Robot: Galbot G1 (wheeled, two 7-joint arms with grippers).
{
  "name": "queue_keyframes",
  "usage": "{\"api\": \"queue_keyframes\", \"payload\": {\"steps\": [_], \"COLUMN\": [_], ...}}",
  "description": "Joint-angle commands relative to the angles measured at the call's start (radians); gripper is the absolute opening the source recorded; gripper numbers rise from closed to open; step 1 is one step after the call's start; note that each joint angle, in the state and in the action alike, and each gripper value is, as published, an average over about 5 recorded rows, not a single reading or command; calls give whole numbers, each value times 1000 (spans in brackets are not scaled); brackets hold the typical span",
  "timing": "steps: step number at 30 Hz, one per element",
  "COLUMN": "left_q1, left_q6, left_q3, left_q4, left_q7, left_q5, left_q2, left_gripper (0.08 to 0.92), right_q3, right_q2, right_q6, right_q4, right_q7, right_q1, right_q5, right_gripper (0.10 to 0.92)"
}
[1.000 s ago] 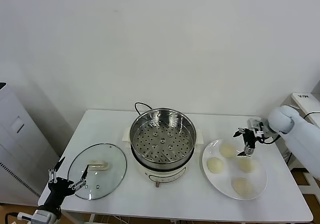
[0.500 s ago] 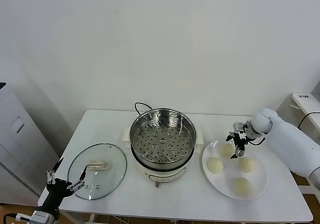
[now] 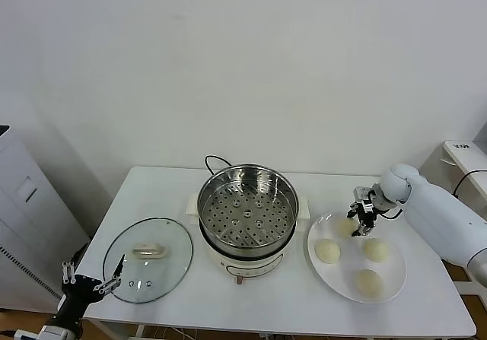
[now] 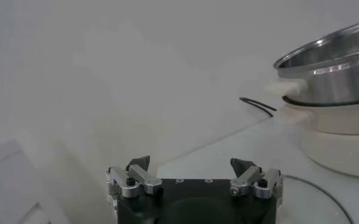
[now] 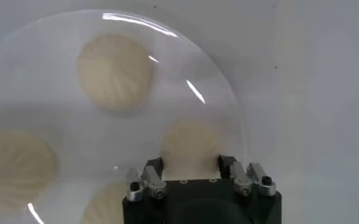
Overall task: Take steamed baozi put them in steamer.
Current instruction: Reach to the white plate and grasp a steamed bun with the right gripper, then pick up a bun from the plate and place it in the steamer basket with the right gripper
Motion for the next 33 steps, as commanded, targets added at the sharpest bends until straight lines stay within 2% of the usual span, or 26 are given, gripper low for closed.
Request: {"api": "queue_keyframes", "payload": {"steps": [1,4,10,18,22,27,33], "left_q1": [25,28,44,49,41,47,44], "left_q6": [-13,-15,-14,-34,-30,-33,-29], "left_q3": [-25,-38,-60,-59,-67,-67,-70], "left_q4": [-5,-5,-8,-2,-8,-11,-20], "left_q7": [1,1,1,4,4,5,5], "left_q5": [-3,-7,-22,-36,-43,-46,-51], "left_q2": [-6,-1,7,14,17,12,10], "left_gripper": [823,823,823,823,823,823,823], "right_q3": [-60,-155,-513,-752,-755,-702,-577], "right_q2": [-20,-46,-68,92,185,259,306], "right_q6": [7,9,34,192,297,411,566], "right_q4": [47,100,225,256,252,290,281], "right_q7": [3,-5,-34,-60,-64,-58,-29], "right_q1": [68,174,581,918,938,835,612], "right_q5": [63,140,382,483,451,333,64], "right_gripper": [360,310,298,297,297,297,297]}}
